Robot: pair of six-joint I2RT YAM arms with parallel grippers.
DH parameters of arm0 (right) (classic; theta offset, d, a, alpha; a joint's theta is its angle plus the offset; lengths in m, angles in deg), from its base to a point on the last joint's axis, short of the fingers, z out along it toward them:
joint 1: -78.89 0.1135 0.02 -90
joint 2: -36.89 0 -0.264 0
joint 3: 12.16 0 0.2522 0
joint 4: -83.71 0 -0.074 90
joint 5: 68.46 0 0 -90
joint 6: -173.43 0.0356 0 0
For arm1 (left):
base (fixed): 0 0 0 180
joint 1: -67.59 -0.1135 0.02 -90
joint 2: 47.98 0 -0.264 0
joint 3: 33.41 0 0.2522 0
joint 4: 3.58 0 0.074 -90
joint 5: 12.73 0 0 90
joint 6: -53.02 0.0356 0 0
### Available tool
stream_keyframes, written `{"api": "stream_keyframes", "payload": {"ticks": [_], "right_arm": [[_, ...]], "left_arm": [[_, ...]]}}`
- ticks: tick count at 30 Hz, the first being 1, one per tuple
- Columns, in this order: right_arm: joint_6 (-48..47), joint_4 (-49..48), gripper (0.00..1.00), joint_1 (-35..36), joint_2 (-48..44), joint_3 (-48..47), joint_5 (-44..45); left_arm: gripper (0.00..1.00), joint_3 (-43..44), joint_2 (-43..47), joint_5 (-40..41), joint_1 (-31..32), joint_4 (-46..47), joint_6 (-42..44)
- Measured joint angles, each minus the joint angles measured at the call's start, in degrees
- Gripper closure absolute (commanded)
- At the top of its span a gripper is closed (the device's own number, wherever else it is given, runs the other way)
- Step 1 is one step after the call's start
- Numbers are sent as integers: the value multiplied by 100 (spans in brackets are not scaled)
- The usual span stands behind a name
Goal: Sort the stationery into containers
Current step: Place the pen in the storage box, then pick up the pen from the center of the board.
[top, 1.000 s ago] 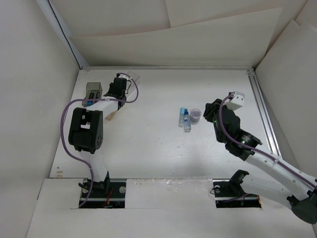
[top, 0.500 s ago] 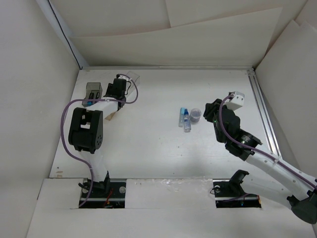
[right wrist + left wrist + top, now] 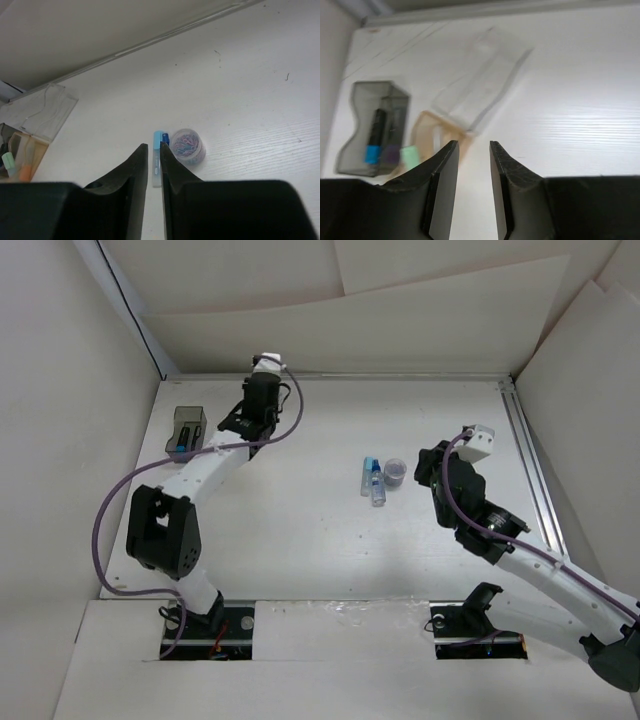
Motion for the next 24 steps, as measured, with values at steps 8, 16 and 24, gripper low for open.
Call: {"api": "stream_keyframes", "payload": {"ticks": [8,16,24], "right_arm": [[129,70,93,0,-208,2,411],[234,129,92,0,-337,9,590],[256,140,79,0,-267,9,549]], "left_arm": [[73,555,-76,-181,2352,-291,-1421],[73,734,-1799,-433,3436,-699,-2415],[64,734,-1996,-579,3281,-680,-2798]]}}
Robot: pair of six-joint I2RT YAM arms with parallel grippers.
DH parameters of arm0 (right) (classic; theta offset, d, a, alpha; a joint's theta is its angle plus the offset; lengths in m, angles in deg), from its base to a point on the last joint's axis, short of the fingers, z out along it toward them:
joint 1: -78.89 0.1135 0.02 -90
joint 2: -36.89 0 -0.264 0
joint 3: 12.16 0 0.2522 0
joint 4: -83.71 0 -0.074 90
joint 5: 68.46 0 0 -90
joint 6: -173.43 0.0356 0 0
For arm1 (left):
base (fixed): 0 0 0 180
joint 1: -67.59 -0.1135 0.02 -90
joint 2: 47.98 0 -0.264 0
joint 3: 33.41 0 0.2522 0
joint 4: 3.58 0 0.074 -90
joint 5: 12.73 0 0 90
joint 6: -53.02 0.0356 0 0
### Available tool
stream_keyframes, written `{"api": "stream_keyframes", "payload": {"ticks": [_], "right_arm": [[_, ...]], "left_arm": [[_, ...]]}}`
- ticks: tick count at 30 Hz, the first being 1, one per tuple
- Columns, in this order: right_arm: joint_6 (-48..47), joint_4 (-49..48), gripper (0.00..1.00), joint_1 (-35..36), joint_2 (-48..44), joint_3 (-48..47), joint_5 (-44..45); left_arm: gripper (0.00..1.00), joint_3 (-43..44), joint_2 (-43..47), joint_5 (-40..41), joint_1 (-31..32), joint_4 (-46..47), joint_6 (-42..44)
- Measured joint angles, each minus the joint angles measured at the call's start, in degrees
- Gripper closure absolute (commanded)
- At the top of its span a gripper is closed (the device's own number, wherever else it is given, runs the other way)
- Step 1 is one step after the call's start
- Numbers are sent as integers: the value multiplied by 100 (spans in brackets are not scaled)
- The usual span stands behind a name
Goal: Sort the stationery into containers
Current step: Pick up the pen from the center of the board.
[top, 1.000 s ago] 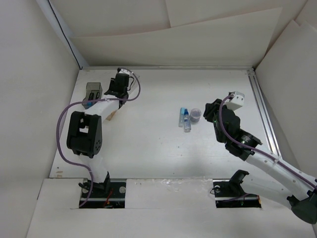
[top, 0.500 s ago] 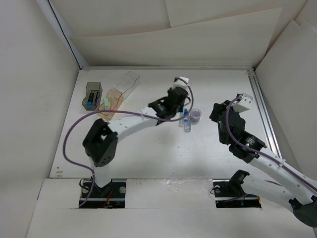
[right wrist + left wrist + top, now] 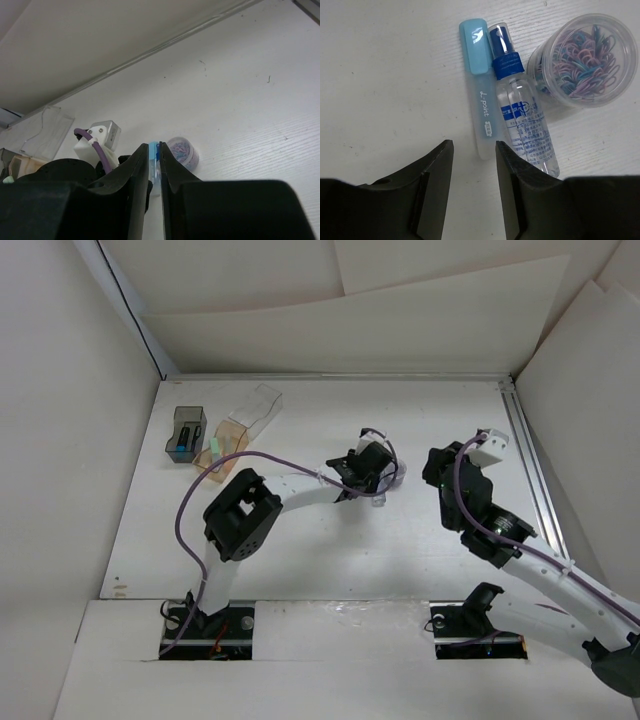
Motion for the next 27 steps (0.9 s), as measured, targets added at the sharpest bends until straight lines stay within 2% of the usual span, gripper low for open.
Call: {"api": "stream_keyframes", "payload": {"ticks": [5,13,18,27], "right_arm": [[-9,0,74,0,35,0,-59],[-66,-7,73,0,46,0,-190],[-107,-9,73,0,46,0,-221],[-114,-7,73,0,94,0,-293]], "left_arm": [[62,103,-59,-4,11,-4,-33],[63,671,-551,70,44,0,20],[68,673,-656,208,44,-20,35],[65,640,-680,341,44,42,68]]}}
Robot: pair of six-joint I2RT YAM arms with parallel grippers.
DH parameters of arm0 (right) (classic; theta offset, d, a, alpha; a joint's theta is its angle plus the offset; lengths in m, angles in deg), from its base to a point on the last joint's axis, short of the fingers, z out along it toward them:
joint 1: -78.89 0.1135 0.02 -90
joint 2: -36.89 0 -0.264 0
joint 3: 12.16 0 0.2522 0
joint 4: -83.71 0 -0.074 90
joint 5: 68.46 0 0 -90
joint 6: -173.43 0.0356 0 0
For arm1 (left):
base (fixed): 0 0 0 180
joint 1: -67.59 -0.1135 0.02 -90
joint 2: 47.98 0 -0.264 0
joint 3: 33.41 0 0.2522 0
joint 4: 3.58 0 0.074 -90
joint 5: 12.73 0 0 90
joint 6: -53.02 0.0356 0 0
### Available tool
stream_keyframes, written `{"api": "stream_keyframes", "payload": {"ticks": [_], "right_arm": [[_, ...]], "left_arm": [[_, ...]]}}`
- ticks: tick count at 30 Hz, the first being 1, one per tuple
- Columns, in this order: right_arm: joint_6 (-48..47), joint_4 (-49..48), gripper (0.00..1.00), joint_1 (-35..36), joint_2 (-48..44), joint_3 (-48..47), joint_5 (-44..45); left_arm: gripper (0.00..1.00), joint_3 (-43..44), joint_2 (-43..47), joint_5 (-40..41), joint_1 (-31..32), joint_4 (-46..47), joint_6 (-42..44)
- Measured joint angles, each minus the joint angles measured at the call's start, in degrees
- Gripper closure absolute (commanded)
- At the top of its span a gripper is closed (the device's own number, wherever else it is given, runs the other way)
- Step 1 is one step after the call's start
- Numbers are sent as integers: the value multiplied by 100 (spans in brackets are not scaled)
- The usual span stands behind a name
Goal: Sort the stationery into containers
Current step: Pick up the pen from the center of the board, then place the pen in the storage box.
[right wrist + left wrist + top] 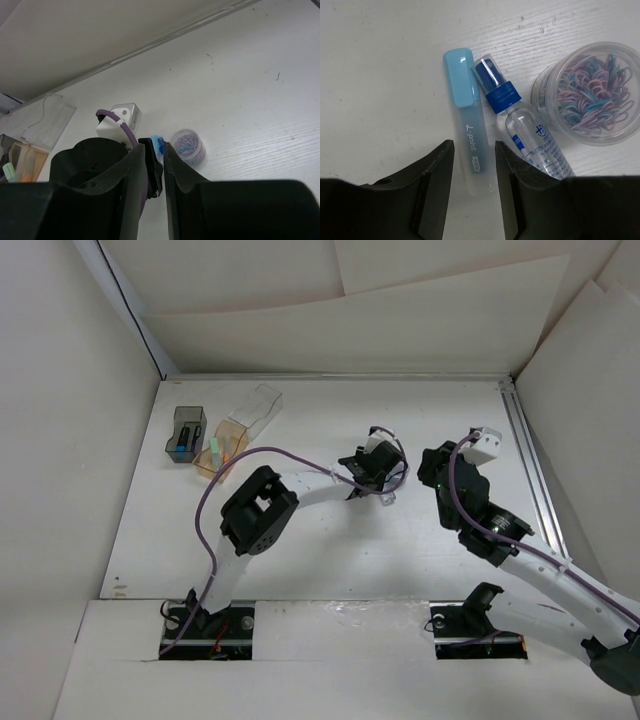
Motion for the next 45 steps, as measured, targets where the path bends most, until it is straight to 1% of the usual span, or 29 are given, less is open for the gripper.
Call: {"api": "stream_keyframes", "payload": {"ticks": [3,10,11,12,13,17,19,21,24,26,29,31,35,40,42,45], "right_arm": [[-4,-2,73,0,15,0,-7],[-42,-4,73,0,15,0,-9],[-44,-4,73,0,15,0,-11],[-42,-7,73,0,15,0,-15],[-44,-4,73,0,15,0,-24],[-44,-7,71,0,15,0,-46],[-44,-7,71,0,15,0,-52],[-44,-4,71,0,15,0,-52],[-44,-7,71,0,15,0,-55],[-44,-7,71,0,13,0,-55],[-44,-7,71,0,11,0,-59],[-44,-13,71,0,13,0,-85],[-44,-22,71,0,24,0,-103],[-44,-37,71,0,105,0,-142],[-44,-39,71,0,125,0,-155],[-44,-42,71,0,127,0,-160]], "left_arm": [[61,181,-111,76,0,-4,42],[61,358,-350,262,0,-46,144],[63,358,-367,286,0,-50,160],[71,358,-389,304,0,-66,162],[75,358,-407,323,0,-66,164],[89,358,-426,382,0,-26,205],[93,334,-426,396,-2,7,205],[93,164,-348,431,-11,166,203],[93,-431,35,428,-116,389,203],[93,-1043,514,407,-332,415,225],[93,-1716,1298,374,-876,398,365],[93,-1832,1746,376,-1259,328,496],[93,-1755,2444,343,-2083,197,662],[93,-1718,2710,168,-3038,42,914],[93,-1657,2643,59,-3333,-146,1130],[94,-1403,2374,-101,-3600,-452,1488]]}}
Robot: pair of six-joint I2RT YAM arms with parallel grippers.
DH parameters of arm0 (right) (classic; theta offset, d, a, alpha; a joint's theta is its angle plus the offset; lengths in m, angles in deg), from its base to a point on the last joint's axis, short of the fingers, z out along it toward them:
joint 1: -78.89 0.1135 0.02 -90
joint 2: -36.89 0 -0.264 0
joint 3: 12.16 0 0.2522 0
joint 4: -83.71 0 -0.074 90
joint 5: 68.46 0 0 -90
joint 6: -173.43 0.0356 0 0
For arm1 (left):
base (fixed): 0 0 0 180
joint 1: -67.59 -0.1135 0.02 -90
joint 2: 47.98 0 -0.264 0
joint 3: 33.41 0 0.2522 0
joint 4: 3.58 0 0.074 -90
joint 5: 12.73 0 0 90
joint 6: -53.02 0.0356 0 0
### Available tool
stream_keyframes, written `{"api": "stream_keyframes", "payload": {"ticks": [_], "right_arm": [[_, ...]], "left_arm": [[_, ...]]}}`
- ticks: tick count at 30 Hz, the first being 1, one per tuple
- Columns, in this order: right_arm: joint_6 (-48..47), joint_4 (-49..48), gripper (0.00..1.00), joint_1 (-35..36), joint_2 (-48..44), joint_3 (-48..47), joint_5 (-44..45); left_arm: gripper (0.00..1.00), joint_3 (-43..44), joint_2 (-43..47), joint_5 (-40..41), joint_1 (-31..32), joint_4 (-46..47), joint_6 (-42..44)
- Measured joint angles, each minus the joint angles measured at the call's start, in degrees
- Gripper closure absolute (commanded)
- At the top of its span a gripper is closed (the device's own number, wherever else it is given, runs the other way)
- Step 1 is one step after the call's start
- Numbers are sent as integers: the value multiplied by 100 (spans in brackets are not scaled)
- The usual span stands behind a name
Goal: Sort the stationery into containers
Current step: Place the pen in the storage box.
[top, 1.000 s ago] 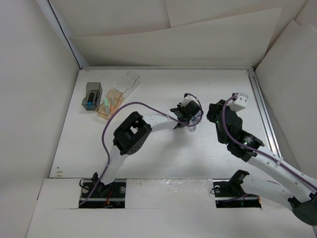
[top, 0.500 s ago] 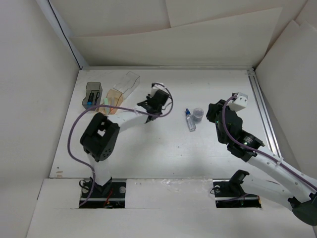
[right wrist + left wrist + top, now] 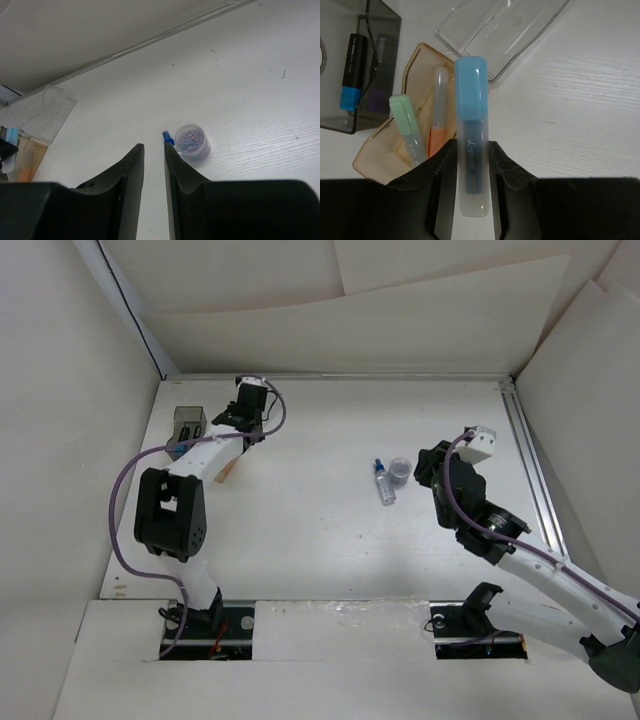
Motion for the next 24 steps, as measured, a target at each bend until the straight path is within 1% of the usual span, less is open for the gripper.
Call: {"api": "stream_keyframes", "payload": {"ticks": [4,7,13,15,24], "right_arm": [[0,0,71,0,0,0,0],[-9,0,71,0,0,0,-7],[-44,-2,71,0,0,0,-31],[-44,0,71,0,-2,0,-42],[-44,-2,71,0,-2,0,-55]], "left_arm": [[94,243,-380,-240,-223,-313,468],[94,269,-472,-501,-452,-503,686],[95,337,-487,-798,-1233,-662,981],[95,337,-487,-804,-1397,-695,1036],[95,348,-527,-1080,-1338,-787,1180]]}}
